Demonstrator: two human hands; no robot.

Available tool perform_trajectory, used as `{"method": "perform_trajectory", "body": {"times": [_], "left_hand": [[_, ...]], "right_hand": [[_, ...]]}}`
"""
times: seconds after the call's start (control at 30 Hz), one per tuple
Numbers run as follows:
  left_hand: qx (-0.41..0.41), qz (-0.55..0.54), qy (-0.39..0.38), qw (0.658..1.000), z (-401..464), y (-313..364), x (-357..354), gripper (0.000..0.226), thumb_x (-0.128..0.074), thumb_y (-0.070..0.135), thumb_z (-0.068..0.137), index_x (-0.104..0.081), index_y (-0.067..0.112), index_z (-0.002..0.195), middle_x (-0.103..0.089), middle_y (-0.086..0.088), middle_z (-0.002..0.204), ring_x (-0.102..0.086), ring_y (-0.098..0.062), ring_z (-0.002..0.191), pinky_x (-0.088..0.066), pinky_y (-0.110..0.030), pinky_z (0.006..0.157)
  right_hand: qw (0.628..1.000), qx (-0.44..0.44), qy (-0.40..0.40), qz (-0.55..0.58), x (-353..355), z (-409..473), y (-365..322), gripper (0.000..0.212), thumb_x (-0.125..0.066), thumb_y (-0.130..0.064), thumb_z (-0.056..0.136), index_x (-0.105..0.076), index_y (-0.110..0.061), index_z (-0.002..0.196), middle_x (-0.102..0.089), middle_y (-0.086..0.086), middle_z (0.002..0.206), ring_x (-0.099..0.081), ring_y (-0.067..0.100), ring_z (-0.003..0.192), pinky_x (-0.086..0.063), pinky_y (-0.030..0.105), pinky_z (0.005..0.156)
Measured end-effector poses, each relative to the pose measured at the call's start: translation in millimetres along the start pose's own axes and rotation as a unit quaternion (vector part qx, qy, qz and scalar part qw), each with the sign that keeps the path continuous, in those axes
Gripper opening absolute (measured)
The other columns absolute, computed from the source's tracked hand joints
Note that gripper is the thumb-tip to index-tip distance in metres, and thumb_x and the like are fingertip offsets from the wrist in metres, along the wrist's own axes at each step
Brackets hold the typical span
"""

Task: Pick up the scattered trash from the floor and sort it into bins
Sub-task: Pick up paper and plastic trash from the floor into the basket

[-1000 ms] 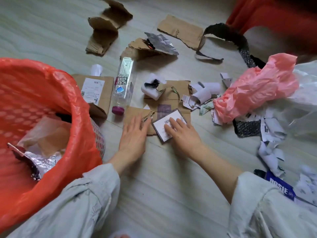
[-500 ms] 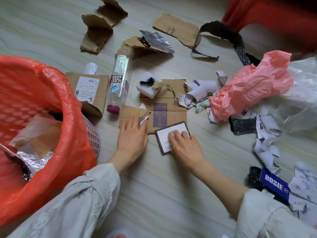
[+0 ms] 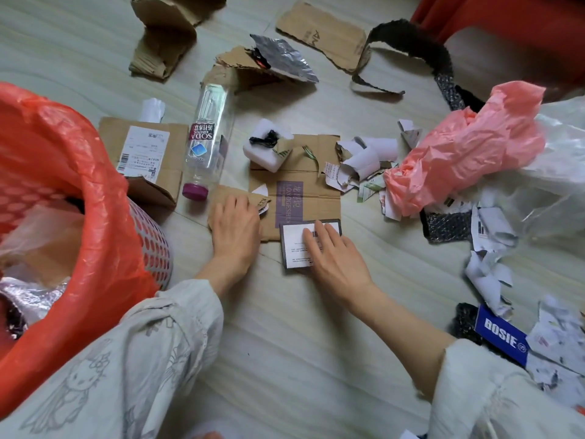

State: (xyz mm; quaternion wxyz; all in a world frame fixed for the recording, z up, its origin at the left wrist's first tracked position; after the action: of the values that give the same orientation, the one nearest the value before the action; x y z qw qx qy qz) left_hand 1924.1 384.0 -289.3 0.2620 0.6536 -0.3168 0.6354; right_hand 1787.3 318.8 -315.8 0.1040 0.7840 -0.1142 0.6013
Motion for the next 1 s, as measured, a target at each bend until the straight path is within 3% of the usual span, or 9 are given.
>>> {"method": "perform_trajectory", "body": {"times": [0.13, 0.2, 0.27, 0.33, 0.43, 0.6, 0.8, 0.93, 1.0], "left_hand": [[-0.01, -0.073, 0.032, 0.997, -15.7, 2.4, 13.2, 0.011, -0.068, 0.007, 0.066, -0.058, 0.007, 0.071, -0.056, -0.013, 0.072, -0.052, -0.031, 0.07, -0.039, -0.036, 0.06], [-0.013, -0.108, 0.048, 0.993, -27.3, 2.2, 19.6, 0.006, -0.061, 0.01, 0.07, -0.056, 0.007, 0.071, -0.055, -0.013, 0.073, -0.052, -0.032, 0.07, -0.042, -0.037, 0.06], [-0.013, -0.143, 0.042, 0.989, -38.3, 2.0, 24.8, 0.013, -0.047, 0.017, 0.076, -0.055, 0.008, 0.072, -0.055, -0.013, 0.073, -0.053, -0.033, 0.07, -0.044, -0.038, 0.061], [0.021, -0.217, 0.033, 0.975, -47.8, -2.7, 34.2, 0.019, -0.042, 0.018, 0.083, -0.057, 0.007, 0.078, -0.059, -0.015, 0.075, -0.056, -0.036, 0.072, -0.045, -0.041, 0.063], [0.085, -0.291, 0.036, 0.952, -60.5, -11.9, 55.8, 0.01, -0.054, 0.013, 0.088, -0.058, 0.005, 0.09, -0.064, -0.019, 0.087, -0.057, -0.04, 0.078, -0.041, -0.041, 0.062], [0.075, -0.354, 0.131, 0.923, -73.4, -25.8, 132.3, 0.009, -0.055, 0.006, 0.085, -0.062, 0.004, 0.091, -0.066, -0.016, 0.087, -0.06, -0.038, 0.08, -0.046, -0.044, 0.066], [0.052, -0.341, 0.292, 0.892, -95.1, -64.7, 254.2, 0.01, -0.055, 0.003, 0.08, -0.062, 0.006, 0.087, -0.061, -0.014, 0.085, -0.057, -0.032, 0.081, -0.034, -0.031, 0.071], [0.155, -0.278, 0.339, 0.885, -120.4, -133.3, 286.5, 0.01, -0.057, 0.006, 0.08, -0.063, 0.008, 0.087, -0.059, -0.017, 0.09, -0.055, -0.035, 0.09, -0.036, -0.04, 0.076], [0.211, -0.276, 0.336, 0.876, -134.6, -167.2, 287.0, 0.013, -0.055, 0.004, 0.08, -0.066, 0.008, 0.088, -0.059, -0.018, 0.092, -0.054, -0.036, 0.094, -0.036, -0.042, 0.079]], "right_hand": [[1.0, -0.006, -0.002, -0.015, 1.9, 0.3, -0.4, 0.053, -0.027, -0.009, 0.072, -0.066, 0.003, 0.106, -0.067, 0.023, 0.108, -0.067, 0.036, 0.095, -0.056, 0.04, 0.063], [1.0, -0.002, 0.009, -0.019, 11.8, -1.8, -0.1, 0.05, -0.032, -0.009, 0.07, -0.068, 0.003, 0.102, -0.069, 0.023, 0.102, -0.068, 0.035, 0.09, -0.056, 0.039, 0.064], [1.0, 0.001, 0.025, -0.003, 28.9, -6.8, 2.3, 0.04, -0.055, -0.003, 0.062, -0.067, 0.002, 0.099, -0.069, 0.021, 0.092, -0.068, 0.036, 0.079, -0.054, 0.034, 0.061], [0.999, -0.01, 0.024, 0.04, 47.6, -12.8, 7.6, 0.047, -0.068, 0.006, 0.055, -0.064, 0.002, 0.102, -0.065, 0.019, 0.086, -0.065, 0.036, 0.073, -0.051, 0.032, 0.058], [0.996, -0.018, 0.028, 0.084, 84.1, -25.6, 10.4, 0.052, -0.048, 0.009, 0.075, -0.046, -0.002, 0.127, -0.056, 0.02, 0.112, -0.056, 0.038, 0.098, -0.043, 0.038, 0.079], [0.982, -0.055, 0.086, 0.158, 163.1, -49.7, 4.4, 0.063, -0.039, 0.012, 0.077, -0.037, -0.011, 0.136, -0.051, 0.013, 0.13, -0.048, 0.033, 0.114, -0.037, 0.037, 0.084], [0.923, -0.1, 0.209, 0.307, 269.6, -59.8, -16.4, 0.045, -0.039, 0.009, 0.083, -0.051, -0.014, 0.12, -0.063, 0.019, 0.1, -0.057, 0.035, 0.088, -0.041, 0.038, 0.068], [0.892, -0.034, 0.225, 0.39, 329.1, -56.9, -76.2, 0.03, -0.044, 0.0, 0.09, -0.059, -0.011, 0.114, -0.067, 0.013, 0.093, -0.057, 0.026, 0.079, -0.042, 0.032, 0.066], [0.878, -0.003, 0.216, 0.428, 344.8, -51.6, -110.5, 0.029, -0.043, 0.003, 0.089, -0.062, -0.006, 0.108, -0.066, 0.013, 0.088, -0.056, 0.026, 0.08, -0.035, 0.026, 0.063]]}}
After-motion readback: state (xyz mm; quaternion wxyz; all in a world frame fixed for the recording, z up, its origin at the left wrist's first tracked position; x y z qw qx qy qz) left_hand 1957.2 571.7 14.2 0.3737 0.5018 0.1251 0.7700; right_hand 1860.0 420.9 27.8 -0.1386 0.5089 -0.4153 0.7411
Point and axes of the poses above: each hand's wrist, its own z-axis towards the middle knuckle, its own x-axis out of the back of the hand, y = z × x, the point moved 8 cm from there along z, towards the middle knuckle
